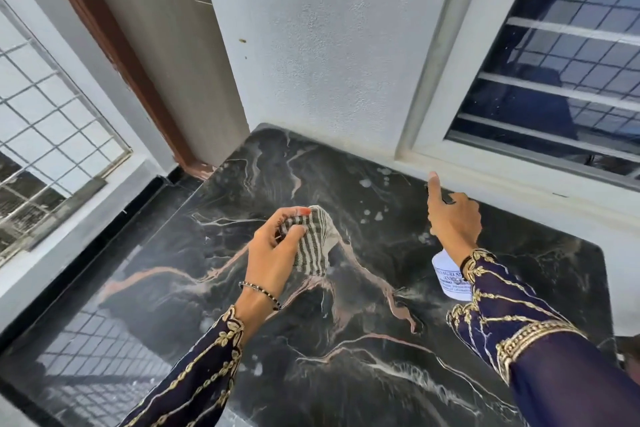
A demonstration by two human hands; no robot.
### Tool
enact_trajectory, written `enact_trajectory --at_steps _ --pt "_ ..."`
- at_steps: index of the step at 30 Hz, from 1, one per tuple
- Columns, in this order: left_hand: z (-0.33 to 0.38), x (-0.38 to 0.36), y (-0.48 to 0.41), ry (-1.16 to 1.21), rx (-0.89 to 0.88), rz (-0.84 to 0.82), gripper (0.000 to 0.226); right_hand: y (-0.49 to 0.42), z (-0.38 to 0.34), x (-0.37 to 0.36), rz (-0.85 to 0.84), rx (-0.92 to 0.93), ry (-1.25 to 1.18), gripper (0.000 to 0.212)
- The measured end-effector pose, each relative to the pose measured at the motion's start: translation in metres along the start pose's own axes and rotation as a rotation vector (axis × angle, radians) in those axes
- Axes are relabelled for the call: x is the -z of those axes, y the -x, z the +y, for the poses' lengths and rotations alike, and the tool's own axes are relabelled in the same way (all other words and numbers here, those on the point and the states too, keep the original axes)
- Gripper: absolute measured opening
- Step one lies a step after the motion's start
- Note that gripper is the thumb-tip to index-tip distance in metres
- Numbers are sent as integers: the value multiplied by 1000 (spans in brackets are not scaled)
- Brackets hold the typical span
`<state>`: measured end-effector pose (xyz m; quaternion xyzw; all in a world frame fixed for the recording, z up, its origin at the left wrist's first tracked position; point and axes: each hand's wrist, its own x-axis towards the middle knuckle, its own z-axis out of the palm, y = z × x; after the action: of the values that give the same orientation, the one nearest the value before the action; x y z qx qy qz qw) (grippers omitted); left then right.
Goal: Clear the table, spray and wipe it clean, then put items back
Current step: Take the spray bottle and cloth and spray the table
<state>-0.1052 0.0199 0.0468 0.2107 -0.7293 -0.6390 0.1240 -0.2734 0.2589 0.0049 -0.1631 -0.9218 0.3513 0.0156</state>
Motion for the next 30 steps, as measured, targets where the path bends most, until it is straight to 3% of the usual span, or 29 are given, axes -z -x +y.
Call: enact_trajectory --at_steps 3,8,15,20,26,30 --pt "1 -5 -2 -4 -4 -4 28 -10 9 -1 15 -53 -91 109" --pt "4 -10 5 -6 -6 -6 28 -7 26 19 114 -128 -81 112" --pt "10 -13 34 -9 -8 -22 26 18 69 57 63 -197 -88 104" --pt "6 -11 59 -44 -47 -10 25 48 98 84 115 -204 -31 102" --pt "5 -3 98 -31 -72 35 24 94 122 110 39 -143 -112 74" --pt "6 4 124 -31 -97 71 23 124 142 112 79 -167 -138 90"
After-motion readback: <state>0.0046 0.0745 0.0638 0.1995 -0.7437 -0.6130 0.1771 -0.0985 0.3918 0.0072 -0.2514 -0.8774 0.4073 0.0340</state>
